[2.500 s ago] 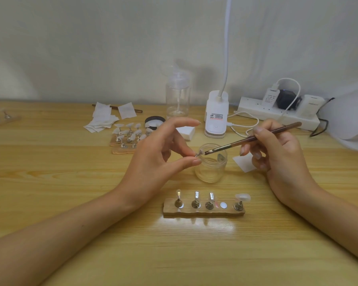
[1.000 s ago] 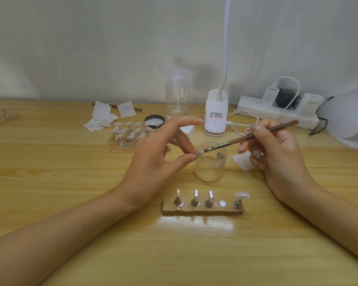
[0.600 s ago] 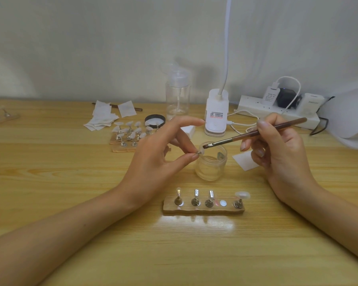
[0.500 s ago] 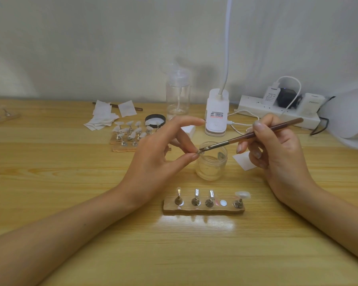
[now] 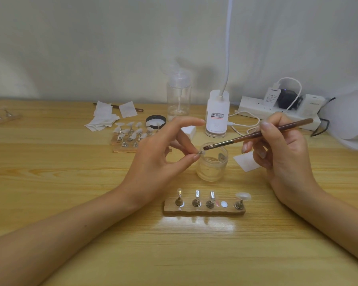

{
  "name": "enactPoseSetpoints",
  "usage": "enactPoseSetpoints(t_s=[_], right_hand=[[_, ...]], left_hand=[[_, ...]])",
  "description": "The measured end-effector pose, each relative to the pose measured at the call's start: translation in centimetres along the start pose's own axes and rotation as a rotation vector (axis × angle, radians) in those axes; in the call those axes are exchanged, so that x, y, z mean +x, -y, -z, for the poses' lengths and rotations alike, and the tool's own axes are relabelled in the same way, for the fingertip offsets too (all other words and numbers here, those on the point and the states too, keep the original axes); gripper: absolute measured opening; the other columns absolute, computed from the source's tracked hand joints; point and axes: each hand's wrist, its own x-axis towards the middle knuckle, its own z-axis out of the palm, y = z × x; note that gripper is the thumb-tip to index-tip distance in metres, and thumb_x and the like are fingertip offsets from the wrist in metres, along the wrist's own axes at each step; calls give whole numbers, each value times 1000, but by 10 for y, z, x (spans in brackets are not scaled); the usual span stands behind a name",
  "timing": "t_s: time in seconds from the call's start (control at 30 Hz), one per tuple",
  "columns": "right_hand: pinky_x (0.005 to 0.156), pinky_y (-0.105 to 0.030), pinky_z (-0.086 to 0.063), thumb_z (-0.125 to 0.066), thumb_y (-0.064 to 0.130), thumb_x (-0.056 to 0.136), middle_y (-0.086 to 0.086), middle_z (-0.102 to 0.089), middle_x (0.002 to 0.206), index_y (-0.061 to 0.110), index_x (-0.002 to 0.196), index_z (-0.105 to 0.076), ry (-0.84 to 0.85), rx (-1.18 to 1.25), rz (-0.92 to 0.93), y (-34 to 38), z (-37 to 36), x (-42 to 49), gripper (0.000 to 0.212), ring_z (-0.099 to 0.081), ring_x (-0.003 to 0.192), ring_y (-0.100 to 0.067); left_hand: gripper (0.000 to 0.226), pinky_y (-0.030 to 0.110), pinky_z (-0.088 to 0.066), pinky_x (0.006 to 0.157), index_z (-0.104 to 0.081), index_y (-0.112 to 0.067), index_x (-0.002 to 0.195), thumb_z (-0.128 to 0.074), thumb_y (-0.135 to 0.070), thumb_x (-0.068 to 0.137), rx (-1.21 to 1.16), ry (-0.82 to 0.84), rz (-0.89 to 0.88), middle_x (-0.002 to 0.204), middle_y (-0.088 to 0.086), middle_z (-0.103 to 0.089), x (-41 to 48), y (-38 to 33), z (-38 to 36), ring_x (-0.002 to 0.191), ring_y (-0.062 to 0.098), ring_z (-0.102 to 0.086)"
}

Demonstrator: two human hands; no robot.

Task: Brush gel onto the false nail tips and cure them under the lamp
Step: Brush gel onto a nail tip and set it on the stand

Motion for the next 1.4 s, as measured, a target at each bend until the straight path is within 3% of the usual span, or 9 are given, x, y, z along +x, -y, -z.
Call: enactPoseSetpoints(t_s=[0.23,0.4,0.67,1.0,1.2,1.4], right_hand=[[41,-18,-27,-52,24,97,-4,-65,62,19,78,-46,44,-32,19,-2,-1,-1,21,-39,48,-9],[41,-16,-29,-57,33,92,-4,-65,61,18,79,-46,45,-52,16,-2,-2,-1,22,-39,50,-11],[42,-19,-27,-52,24,98,-4,-63,60,20,77,-46,-36,-27,44,0,0,-1,22,-38,48,-10],[41,-17,-28,-54,29,94,-5,-64,60,16,79,-46,23,-78,-5,-1,-1,-2,21,-36,49,-13],[41,-17,-28,-51,25,95,-4,-63,60,29,71,-51,-19,-4,38,1,0,-1,25,-36,47,-9],[42,-18,-28,-54,27,97,-5,-66,62,19,78,-46,37,-50,24,0,-2,-2,23,-36,49,-12]], left_hand=[[49,17,-41,68,-59,-26,129,-77,-7,88,8,-3,4,83,-11,-70,1,0,0,87,8,-68],[48,17,-41,66,-60,-24,129,-77,-7,88,13,-5,-3,83,-11,-70,1,-1,0,84,6,-67],[48,10,-38,68,-60,-25,130,-77,-9,87,8,-8,-5,83,-13,-69,1,0,-1,85,3,-67],[47,11,-39,69,-60,-27,129,-76,-9,88,2,-1,-6,83,-13,-70,1,0,0,86,5,-67],[48,9,-38,68,-60,-25,129,-77,-8,88,-2,-4,-6,83,-13,-70,1,1,0,86,4,-68],[48,10,-38,68,-60,-26,129,-77,-9,88,3,1,-9,84,-13,-70,1,1,0,87,6,-67]])
